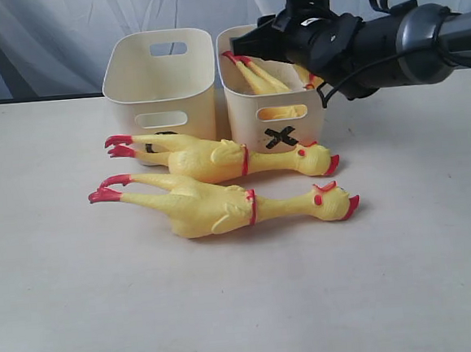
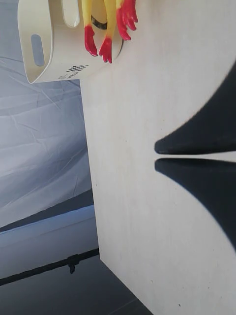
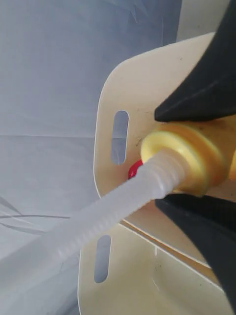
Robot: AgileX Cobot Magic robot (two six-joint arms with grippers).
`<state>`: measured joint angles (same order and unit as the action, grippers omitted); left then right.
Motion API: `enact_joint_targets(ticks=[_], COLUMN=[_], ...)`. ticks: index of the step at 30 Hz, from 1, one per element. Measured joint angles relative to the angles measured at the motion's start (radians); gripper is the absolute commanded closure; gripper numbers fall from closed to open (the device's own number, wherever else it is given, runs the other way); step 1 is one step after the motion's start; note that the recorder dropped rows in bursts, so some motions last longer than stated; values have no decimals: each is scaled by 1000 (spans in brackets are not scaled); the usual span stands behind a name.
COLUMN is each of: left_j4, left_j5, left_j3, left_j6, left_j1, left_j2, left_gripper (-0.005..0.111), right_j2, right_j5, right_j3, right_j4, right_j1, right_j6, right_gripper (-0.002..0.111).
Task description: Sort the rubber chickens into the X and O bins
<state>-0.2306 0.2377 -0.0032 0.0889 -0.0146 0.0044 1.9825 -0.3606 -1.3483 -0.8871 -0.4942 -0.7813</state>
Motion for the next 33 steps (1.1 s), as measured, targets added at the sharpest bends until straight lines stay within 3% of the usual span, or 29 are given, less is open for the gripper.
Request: enact_joint_targets(ticks=[8,11,15,17,33], left_j4=[0,0,0,0,0], left_j5=[0,0,0,0,0], left_j3=[0,0,0,0,0], left_j6=[0,0,0,0,0], left_j1=[0,0,0,0,0], left_j2=[0,0,0,0,0], left_gripper=[103,103,103,103,103], right_j2=[0,0,0,0,-9], right_j5=[21,21,19,8,24], right_j3=[0,0,0,0,-27], right_j4=[0,0,0,2,5], right_j1=[8,8,8,8,11], right_j6=[11,11,15,15,18], right_gripper=[105,86,45,38,39])
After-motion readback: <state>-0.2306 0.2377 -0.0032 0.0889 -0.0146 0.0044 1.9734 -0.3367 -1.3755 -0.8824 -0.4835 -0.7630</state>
